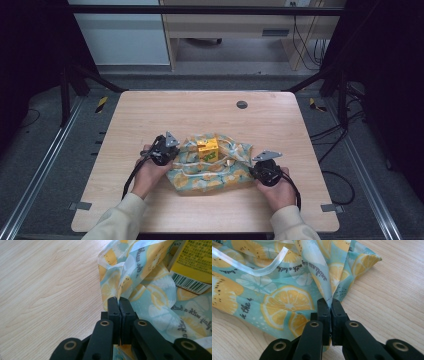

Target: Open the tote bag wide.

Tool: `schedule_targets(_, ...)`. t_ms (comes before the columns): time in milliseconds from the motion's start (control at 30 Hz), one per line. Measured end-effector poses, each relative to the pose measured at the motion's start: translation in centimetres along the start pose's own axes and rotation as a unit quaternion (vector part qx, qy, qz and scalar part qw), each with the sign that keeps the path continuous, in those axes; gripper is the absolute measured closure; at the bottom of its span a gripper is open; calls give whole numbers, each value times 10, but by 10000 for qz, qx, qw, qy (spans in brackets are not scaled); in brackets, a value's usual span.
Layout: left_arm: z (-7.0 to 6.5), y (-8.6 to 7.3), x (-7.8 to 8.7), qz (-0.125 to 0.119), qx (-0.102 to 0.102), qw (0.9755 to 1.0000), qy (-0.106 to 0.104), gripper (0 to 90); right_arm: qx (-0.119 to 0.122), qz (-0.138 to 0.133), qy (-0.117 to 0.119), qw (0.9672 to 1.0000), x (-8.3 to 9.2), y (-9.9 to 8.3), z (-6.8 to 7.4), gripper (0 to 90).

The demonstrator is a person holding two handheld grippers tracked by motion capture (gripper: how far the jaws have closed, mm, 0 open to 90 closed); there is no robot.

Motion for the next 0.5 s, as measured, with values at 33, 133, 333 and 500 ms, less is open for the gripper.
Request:
schedule_targets(33,0,0,0,15,3,10000,-4,891,-12,1,1,10000,0,0,0,885)
schedule_targets(133,0,-1,-1,15,11,10000,2,891,29,2,22,10000,0,0,1,885)
schedule_targets(333,1,-4,-3,66,0,10000,-10,891,67,15,56,10000,1,-1,3,889)
schedule_targets(500,3,-7,-4,84,36,10000,-9,891,127,40,71,9999,2,-1,6,891)
Point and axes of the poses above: each handheld gripper's, and its own axes: x roughly backward along the jaws, y roughly out of its top, z roughly to its left, the point moved 7 cm from there along -x, roughly forward along the jaws, and after that the axes turned 7 degrees about -x, right-handed, at the moved point
